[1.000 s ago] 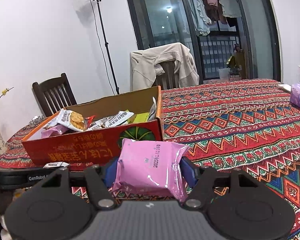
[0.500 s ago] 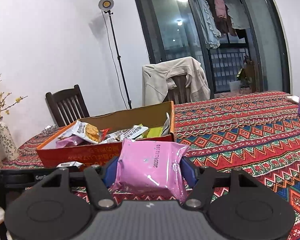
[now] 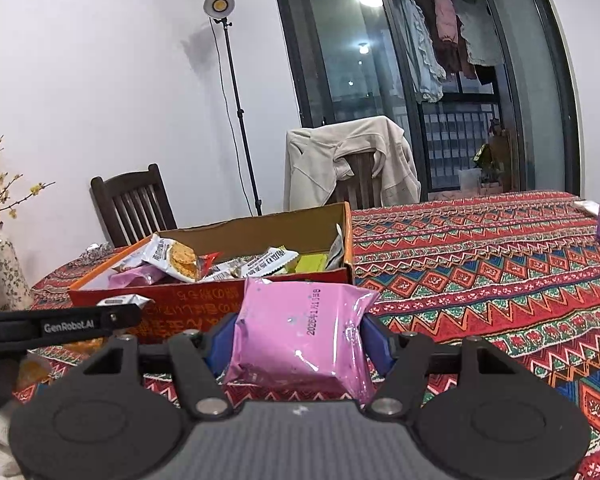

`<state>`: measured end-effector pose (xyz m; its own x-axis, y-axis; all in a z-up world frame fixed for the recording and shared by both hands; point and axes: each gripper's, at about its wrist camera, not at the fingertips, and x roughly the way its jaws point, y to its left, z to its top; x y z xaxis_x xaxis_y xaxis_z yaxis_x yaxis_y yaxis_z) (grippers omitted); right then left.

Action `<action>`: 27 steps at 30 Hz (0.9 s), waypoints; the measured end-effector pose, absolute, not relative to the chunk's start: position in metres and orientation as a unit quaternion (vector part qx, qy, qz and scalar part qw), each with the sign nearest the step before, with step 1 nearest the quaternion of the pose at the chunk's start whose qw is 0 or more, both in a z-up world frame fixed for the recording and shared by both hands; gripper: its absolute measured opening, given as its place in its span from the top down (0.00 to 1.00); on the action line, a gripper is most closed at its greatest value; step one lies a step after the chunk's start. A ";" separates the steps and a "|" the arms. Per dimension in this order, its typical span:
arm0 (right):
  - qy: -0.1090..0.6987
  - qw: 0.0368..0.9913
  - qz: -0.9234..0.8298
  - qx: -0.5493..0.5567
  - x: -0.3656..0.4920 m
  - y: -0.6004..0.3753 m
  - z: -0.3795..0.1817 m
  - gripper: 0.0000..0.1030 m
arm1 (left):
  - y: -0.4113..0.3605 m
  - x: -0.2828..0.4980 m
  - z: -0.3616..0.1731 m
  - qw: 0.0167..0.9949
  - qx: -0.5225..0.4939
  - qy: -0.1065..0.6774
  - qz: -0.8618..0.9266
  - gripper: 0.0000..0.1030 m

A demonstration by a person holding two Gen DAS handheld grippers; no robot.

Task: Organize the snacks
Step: 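Lift both packets over the orange box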

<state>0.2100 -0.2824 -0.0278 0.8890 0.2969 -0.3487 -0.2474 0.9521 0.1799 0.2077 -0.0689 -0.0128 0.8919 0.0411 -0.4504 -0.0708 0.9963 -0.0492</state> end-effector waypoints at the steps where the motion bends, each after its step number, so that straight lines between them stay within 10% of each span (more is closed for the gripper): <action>1: 0.188 0.970 0.140 0.064 0.210 -0.282 -0.028 0.37 | -0.068 0.207 -0.012 0.973 -0.032 0.229 0.027 0.55; 27: 0.133 0.979 0.155 0.023 0.244 -0.262 0.045 0.37 | -0.052 0.223 0.063 0.983 -0.036 0.174 0.041 0.56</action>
